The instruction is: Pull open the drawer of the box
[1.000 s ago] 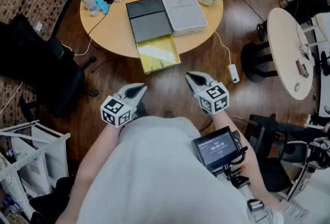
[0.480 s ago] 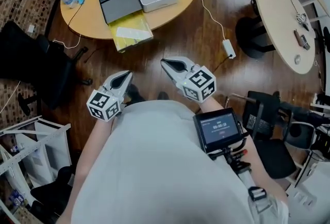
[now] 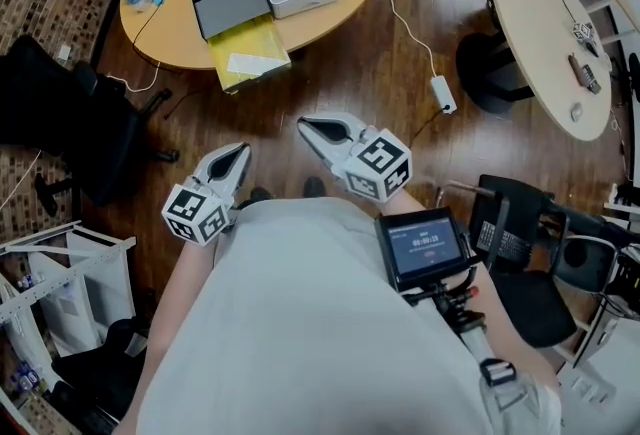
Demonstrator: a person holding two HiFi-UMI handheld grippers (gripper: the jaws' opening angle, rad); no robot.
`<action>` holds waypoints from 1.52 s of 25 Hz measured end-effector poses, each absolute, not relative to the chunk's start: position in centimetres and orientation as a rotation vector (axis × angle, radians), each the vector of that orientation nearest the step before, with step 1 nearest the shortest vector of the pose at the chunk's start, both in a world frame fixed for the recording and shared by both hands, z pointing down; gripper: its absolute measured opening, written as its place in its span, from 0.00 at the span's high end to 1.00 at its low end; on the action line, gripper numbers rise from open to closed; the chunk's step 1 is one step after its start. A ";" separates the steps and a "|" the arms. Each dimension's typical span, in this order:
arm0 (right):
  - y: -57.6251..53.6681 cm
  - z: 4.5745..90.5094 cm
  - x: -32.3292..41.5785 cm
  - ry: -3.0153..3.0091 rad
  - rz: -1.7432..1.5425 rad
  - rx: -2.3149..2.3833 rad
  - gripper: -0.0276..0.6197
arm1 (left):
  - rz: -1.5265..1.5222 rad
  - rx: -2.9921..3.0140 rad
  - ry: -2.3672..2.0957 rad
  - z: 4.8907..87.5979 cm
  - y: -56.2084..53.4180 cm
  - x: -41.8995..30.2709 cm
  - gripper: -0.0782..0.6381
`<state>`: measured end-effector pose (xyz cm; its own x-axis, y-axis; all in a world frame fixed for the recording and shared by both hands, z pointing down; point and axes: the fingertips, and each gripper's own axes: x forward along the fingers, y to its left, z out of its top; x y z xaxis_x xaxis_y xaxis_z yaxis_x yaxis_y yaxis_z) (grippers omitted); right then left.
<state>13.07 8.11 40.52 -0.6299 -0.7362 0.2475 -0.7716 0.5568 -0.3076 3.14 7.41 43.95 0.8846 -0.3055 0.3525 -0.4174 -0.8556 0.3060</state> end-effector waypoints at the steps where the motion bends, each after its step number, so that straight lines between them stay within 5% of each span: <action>1: 8.1 40.4 12.8 -2.693 0.597 1.303 0.95 | 0.403 2.677 -0.537 43.7 7.3 3.0 0.88; 22: 10.3 38.9 2.5 -2.706 0.600 1.309 0.95 | 0.315 2.673 -0.542 42.3 9.0 -6.2 0.88; 38: 10.9 38.5 3.1 -2.695 0.623 1.396 0.95 | 0.321 2.714 -0.469 41.4 9.6 -5.3 0.88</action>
